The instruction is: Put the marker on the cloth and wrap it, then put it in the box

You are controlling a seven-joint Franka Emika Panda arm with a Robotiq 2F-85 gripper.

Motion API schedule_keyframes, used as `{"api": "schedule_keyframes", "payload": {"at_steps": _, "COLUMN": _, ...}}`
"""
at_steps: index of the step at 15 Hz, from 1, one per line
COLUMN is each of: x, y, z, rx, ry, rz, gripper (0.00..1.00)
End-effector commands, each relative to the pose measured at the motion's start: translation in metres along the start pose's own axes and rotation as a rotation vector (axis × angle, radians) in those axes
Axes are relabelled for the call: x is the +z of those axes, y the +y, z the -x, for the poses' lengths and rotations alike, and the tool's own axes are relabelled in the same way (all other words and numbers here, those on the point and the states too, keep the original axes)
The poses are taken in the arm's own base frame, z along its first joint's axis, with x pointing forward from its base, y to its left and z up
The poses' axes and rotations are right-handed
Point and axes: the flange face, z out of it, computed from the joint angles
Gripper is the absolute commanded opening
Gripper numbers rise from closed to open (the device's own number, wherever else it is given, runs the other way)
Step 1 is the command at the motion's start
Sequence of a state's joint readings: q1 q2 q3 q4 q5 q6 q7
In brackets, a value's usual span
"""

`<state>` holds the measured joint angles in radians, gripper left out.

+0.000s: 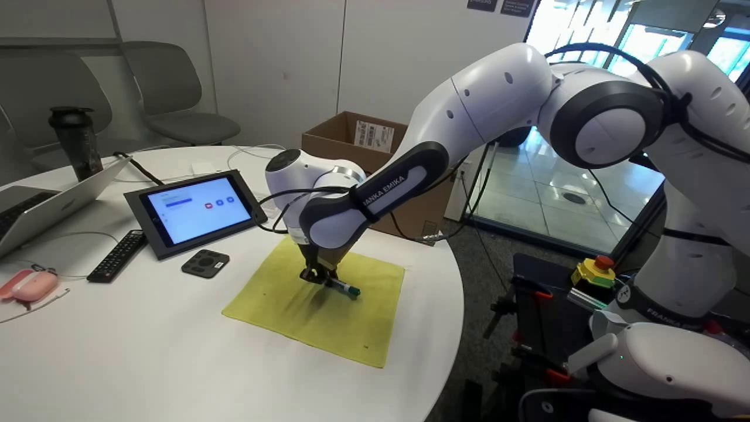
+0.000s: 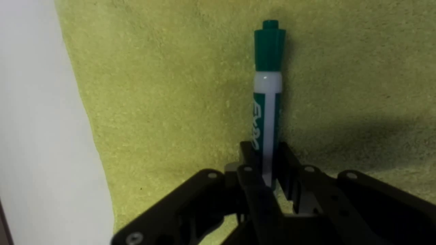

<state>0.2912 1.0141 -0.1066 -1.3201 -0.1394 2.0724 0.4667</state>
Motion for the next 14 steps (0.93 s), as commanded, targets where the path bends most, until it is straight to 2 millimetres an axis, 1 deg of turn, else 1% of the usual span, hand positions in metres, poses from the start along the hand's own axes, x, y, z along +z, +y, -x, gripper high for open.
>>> {"api": "schedule_keyframes", "payload": {"at_steps": 1, "x": -0.004, "y": 0.004, "z": 0.006, "rx": 0.026, "ry": 0.021, "rz": -0.006, "gripper": 0.45}}
{"api": "schedule_keyframes", "payload": {"at_steps": 2, "x": -0.006, "y": 0.005, "z": 0.007, "rx": 0.029, "ry": 0.023, "rz": -0.01, "gripper": 0.47}}
{"api": "schedule_keyframes", "payload": {"at_steps": 3, "x": -0.006, "y": 0.005, "z": 0.007, "rx": 0.03, "ry": 0.026, "rz": -0.012, "gripper": 0.52}}
{"api": "schedule_keyframes", "payload": {"at_steps": 7, "x": -0.017, "y": 0.01, "z": 0.013, "rx": 0.038, "ry": 0.044, "rz": -0.027, "gripper": 0.84}}
{"api": "schedule_keyframes", "payload": {"at_steps": 9, "x": -0.026, "y": 0.017, "z": 0.017, "rx": 0.047, "ry": 0.054, "rz": -0.033, "gripper": 0.97}}
{"api": "schedule_keyframes", "payload": {"at_steps": 10, "x": -0.03, "y": 0.021, "z": 0.021, "rx": 0.054, "ry": 0.061, "rz": -0.032, "gripper": 1.0}}
{"api": "schedule_keyframes", "payload": {"at_steps": 12, "x": -0.042, "y": 0.033, "z": 0.028, "rx": 0.072, "ry": 0.072, "rz": -0.038, "gripper": 1.0}}
{"api": "schedule_keyframes", "payload": {"at_steps": 14, "x": -0.054, "y": 0.05, "z": 0.039, "rx": 0.099, "ry": 0.08, "rz": -0.041, "gripper": 1.0}}
